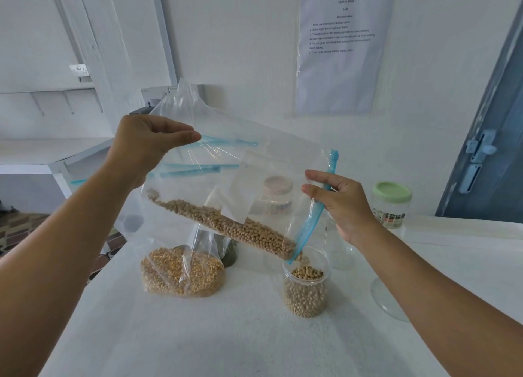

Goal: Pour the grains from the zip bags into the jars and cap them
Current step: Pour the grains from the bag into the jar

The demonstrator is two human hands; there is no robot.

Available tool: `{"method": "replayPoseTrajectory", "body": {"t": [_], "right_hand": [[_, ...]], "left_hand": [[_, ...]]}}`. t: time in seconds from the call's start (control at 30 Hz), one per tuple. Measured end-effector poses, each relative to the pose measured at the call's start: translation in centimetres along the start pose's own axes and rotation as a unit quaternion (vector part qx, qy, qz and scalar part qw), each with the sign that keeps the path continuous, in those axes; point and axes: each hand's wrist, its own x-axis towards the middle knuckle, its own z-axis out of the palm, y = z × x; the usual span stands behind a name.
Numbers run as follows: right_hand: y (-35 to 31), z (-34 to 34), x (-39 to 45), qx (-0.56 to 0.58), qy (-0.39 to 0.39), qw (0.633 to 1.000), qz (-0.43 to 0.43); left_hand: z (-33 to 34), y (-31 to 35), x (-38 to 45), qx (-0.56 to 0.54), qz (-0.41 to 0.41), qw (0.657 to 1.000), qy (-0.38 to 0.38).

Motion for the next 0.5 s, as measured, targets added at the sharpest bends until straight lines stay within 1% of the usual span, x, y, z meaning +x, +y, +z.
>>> {"method": "replayPoseTrajectory", "body": {"t": [0.5], "right_hand": [[-0.03, 0.04, 0.07, -0.004, 0.004, 1.000, 0.001]], "left_hand": [[0.02, 0.24, 0.10, -0.006, -0.002, 1.000, -0.001]]}}
